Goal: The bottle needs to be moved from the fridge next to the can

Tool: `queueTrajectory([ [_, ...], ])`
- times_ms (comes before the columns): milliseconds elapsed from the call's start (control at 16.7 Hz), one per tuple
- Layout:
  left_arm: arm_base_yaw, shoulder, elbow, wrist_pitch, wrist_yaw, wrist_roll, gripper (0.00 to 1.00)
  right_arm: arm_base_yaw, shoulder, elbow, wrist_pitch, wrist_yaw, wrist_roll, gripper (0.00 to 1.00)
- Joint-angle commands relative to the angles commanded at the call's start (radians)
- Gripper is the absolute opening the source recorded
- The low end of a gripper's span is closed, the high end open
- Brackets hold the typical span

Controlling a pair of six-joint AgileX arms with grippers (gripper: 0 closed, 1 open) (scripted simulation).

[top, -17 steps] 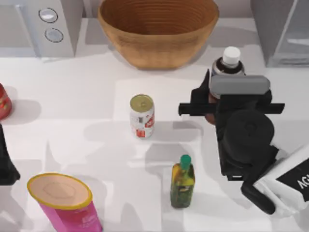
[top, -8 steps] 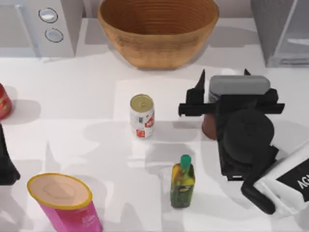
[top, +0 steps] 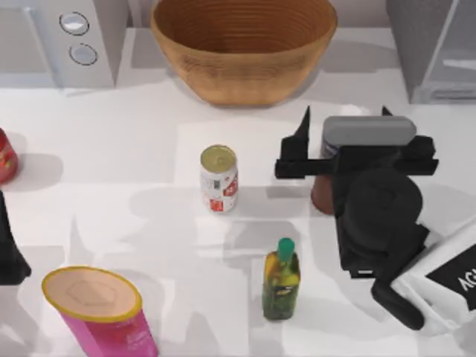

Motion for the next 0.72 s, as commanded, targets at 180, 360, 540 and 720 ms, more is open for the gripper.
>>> queueTrajectory([
  [180, 0.0, 0.0, 0.0, 0.0, 0.0, 0.0, 1.0, 0.027, -0.017, -0.033, 0.014, 0.026, 0.0, 1.0],
  [360, 0.0, 0.0, 0.0, 0.0, 0.0, 0.0, 1.0, 0.068, -0.044, -0.084, 0.036, 0.067, 0.002, 1.0],
  [540, 0.0, 0.0, 0.0, 0.0, 0.0, 0.0, 1.0, 0.072, -0.047, -0.089, 0.039, 0.071, 0.002, 1.0],
  [720, 0.0, 0.0, 0.0, 0.0, 0.0, 0.0, 1.0, 0.064, -0.052, -0.085, 0.032, 0.063, 0.002, 1.0],
])
